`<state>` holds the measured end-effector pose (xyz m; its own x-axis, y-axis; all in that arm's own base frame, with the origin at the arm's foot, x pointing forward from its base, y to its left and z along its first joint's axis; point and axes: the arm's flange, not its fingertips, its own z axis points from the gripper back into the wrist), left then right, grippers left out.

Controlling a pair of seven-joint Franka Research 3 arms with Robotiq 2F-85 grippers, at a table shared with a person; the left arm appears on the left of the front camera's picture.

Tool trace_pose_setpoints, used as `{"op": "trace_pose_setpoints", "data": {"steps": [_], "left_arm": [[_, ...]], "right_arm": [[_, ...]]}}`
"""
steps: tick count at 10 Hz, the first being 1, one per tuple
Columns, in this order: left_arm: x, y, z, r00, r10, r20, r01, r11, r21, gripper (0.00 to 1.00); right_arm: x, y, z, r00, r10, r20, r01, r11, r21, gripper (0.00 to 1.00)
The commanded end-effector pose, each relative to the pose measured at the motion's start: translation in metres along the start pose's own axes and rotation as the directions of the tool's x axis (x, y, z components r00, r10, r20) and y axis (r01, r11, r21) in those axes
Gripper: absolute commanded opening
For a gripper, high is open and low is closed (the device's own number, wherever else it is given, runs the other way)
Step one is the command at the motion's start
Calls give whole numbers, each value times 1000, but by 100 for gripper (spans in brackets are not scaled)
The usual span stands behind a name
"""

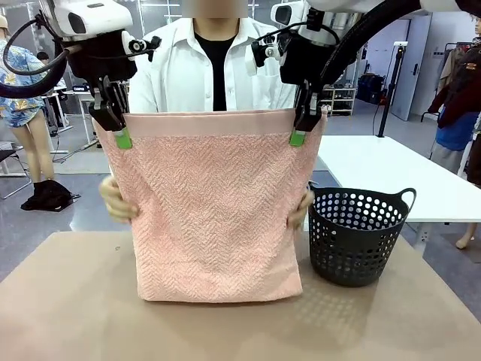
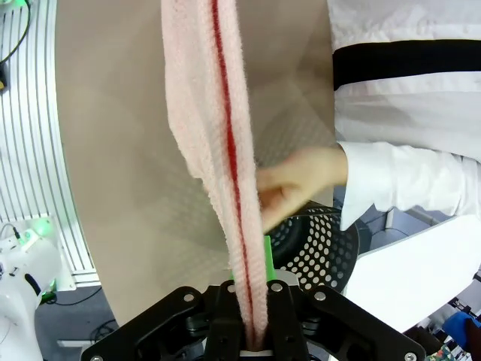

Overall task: Fold the towel.
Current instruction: Release the end of the 100 cm Hotel Towel you were holding and grab the top end of the folded side, then release the end of the 100 cm Hotel Towel you were holding.

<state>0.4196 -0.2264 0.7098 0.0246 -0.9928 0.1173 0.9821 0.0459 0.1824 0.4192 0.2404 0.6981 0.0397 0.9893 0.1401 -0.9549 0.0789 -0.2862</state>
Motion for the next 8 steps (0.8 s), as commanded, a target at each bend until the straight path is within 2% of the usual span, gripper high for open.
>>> {"op": "trace_pose_setpoints", "data": {"steps": [1,8], "left_arm": [[-1,0,1,1000,1,1,-1,1000,3,0],[-1,0,1,1000,1,1,-1,1000,3,0]], "right_arm": [[0,0,1,1000,0,2,0,1000,-3,0],[0,0,1,1000,0,2,0,1000,-3,0]]}}
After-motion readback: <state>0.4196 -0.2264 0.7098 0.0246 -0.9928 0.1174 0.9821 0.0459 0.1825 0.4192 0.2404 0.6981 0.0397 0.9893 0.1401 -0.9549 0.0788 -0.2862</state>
